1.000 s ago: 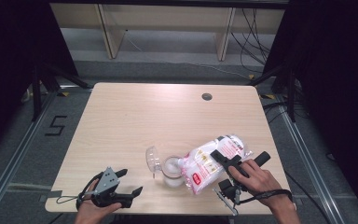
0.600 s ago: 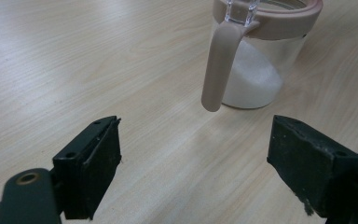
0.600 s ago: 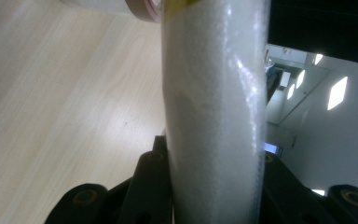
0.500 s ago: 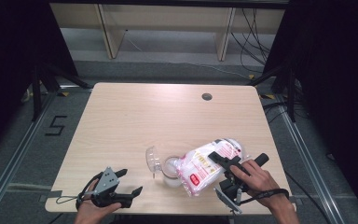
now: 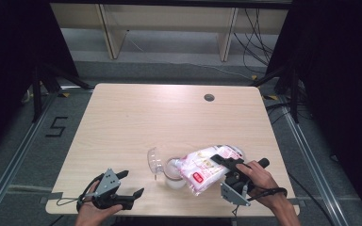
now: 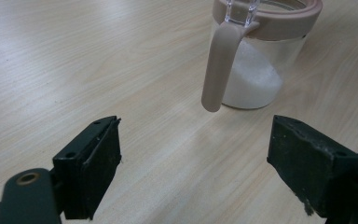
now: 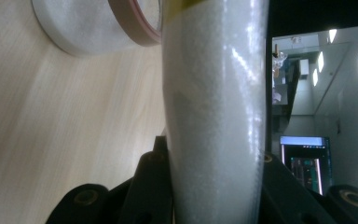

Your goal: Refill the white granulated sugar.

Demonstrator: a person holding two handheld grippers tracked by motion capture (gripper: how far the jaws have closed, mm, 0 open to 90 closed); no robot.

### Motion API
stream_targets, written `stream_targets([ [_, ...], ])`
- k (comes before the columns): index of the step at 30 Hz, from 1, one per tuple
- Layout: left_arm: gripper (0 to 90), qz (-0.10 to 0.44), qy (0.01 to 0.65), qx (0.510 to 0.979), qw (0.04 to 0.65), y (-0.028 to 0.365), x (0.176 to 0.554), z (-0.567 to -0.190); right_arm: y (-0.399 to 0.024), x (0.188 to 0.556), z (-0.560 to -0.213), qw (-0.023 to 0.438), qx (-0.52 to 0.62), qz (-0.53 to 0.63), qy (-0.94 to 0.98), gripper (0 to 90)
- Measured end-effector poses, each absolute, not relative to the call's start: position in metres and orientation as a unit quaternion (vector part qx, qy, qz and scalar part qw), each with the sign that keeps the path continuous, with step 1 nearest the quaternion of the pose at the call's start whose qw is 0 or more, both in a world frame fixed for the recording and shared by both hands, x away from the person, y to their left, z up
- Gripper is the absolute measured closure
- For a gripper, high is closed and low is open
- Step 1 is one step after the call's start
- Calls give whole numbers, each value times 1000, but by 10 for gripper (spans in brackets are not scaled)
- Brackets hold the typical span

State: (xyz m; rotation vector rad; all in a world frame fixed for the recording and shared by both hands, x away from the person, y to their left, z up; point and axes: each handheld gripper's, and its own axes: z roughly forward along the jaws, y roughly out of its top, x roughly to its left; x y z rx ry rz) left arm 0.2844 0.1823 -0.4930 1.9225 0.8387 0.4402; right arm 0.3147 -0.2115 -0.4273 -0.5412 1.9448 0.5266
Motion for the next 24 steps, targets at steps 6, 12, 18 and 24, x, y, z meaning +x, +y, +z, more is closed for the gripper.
stream_targets([
  [6, 166, 180, 342, 787, 482, 182, 285, -493, -215, 321, -434, 485, -203, 243, 815, 790],
  [12, 166, 181, 341, 789, 477, 182, 284, -493, -227, 328, -438, 469, -136, 302, 819, 793],
  [18, 166, 181, 342, 789, 478, 182, 285, -493, -234, 334, -438, 456, -112, 343, 813, 795],
  [24, 166, 180, 344, 788, 478, 182, 284, -493, -240, 338, -446, 421, -54, 398, 814, 800],
])
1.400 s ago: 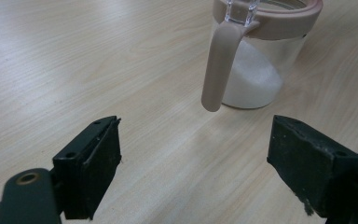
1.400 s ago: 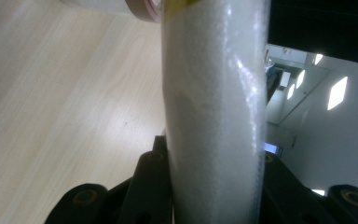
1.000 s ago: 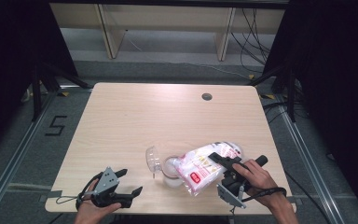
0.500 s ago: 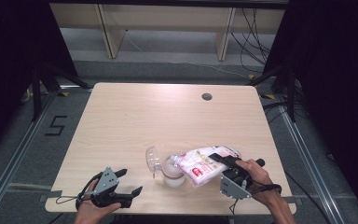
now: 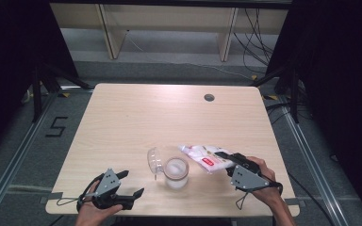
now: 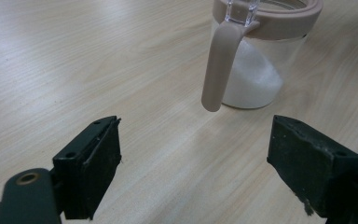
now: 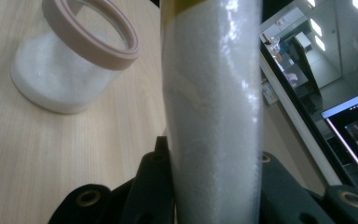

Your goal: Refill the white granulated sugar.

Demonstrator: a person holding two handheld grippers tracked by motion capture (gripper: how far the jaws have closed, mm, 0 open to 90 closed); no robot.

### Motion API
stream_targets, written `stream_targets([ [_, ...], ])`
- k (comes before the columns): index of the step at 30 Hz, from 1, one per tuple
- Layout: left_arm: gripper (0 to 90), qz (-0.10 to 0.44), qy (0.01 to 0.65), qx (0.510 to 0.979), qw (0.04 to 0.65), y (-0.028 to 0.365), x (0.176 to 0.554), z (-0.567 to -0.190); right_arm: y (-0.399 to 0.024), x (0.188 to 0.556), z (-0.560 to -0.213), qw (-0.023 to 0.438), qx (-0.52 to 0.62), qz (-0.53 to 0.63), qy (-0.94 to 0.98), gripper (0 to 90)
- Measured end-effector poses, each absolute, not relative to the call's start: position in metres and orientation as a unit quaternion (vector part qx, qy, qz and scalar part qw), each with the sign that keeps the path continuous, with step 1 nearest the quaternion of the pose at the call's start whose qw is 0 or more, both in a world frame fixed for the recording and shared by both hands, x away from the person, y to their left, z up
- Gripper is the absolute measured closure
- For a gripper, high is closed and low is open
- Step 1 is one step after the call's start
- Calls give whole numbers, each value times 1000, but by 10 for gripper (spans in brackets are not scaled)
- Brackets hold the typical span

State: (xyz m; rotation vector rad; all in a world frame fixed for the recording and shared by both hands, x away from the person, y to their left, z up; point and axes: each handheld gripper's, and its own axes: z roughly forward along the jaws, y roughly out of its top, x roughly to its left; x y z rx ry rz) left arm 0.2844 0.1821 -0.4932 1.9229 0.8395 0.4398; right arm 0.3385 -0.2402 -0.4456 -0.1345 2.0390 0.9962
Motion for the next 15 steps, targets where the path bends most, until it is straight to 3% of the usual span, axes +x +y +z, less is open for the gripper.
stream_targets([
  [15, 166, 179, 342, 787, 481, 182, 285, -493, -245, 354, -459, 371, 33, 478, 795, 808],
])
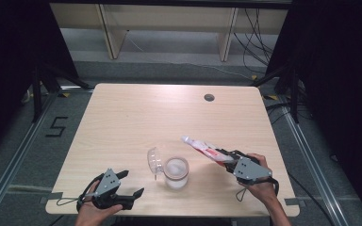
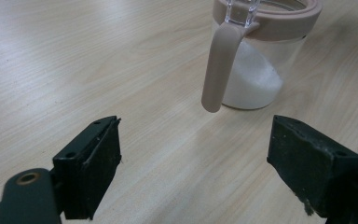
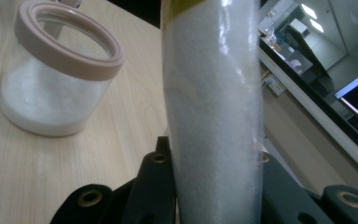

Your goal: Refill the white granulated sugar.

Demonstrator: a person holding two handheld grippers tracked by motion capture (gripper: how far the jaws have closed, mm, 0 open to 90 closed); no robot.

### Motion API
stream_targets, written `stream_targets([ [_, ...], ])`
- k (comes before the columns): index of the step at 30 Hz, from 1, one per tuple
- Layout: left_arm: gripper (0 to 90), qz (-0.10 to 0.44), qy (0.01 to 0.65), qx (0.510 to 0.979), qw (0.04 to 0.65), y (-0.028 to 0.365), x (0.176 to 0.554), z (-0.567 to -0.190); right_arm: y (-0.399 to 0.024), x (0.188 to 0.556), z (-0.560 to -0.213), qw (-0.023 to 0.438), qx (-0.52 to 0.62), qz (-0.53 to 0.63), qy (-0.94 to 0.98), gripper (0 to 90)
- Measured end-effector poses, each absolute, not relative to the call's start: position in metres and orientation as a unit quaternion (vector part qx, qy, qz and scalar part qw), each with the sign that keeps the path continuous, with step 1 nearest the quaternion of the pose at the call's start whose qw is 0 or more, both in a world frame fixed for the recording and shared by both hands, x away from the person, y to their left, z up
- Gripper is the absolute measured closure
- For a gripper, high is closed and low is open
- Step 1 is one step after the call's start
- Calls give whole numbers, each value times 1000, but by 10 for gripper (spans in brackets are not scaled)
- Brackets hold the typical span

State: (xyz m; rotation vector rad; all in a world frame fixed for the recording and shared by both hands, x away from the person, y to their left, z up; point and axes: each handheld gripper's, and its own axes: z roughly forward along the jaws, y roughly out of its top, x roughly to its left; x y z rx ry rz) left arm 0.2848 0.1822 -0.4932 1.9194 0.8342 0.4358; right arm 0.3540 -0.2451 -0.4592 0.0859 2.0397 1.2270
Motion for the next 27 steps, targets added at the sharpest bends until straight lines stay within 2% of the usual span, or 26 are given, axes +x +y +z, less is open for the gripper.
stream_targets([
  [16, 166, 179, 341, 788, 482, 182, 284, -493, -244, 364, -477, 309, 103, 529, 783, 811],
  [27, 166, 184, 333, 790, 481, 183, 285, -492, -250, 372, -483, 300, 135, 531, 781, 809],
])
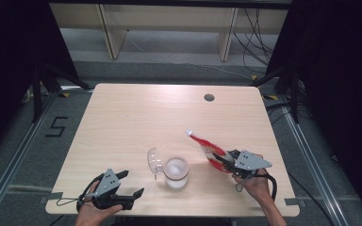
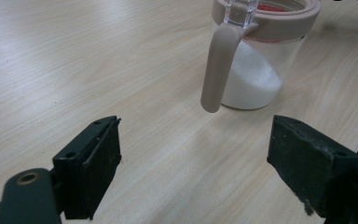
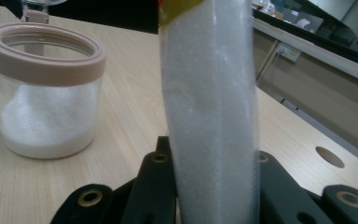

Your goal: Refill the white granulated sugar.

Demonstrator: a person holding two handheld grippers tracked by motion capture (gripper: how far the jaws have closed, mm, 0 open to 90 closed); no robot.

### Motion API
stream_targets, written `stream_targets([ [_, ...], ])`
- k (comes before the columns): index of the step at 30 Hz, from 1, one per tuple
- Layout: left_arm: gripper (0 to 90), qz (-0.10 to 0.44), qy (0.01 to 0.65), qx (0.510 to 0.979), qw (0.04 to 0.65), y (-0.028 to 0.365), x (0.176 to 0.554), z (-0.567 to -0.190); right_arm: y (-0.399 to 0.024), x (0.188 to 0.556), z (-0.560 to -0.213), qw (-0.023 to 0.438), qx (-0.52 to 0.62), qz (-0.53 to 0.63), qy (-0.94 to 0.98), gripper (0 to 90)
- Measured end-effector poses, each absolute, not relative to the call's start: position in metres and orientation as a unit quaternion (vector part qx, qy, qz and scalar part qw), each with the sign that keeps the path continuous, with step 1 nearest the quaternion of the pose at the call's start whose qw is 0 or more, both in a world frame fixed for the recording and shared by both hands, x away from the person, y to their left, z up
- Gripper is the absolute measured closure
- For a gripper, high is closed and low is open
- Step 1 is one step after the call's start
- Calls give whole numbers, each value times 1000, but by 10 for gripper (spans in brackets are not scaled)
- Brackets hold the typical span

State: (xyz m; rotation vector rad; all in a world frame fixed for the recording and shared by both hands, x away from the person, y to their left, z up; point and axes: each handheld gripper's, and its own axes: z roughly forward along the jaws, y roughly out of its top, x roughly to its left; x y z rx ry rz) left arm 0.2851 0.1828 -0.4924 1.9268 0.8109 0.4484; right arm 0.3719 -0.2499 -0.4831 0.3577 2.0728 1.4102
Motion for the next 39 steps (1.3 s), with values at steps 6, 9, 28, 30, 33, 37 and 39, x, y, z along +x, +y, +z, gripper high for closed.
stream_targets([
  [6, 166, 185, 334, 791, 479, 183, 285, -492, -253, 371, -481, 298, 145, 511, 793, 800],
  [9, 166, 180, 341, 788, 480, 182, 284, -493, -255, 370, -480, 298, 157, 510, 791, 799],
  [28, 166, 179, 341, 787, 482, 182, 284, -493, -271, 368, -483, 291, 209, 516, 778, 785],
  [30, 166, 184, 333, 791, 480, 183, 285, -492, -271, 368, -483, 291, 211, 515, 778, 774],
  [33, 166, 184, 332, 791, 480, 183, 285, -492, -273, 366, -481, 285, 217, 510, 782, 751],
  [37, 166, 183, 334, 788, 483, 182, 285, -493, -275, 365, -480, 288, 224, 513, 777, 713],
  [39, 166, 182, 338, 787, 483, 182, 284, -493, -275, 363, -479, 292, 231, 514, 773, 686],
])
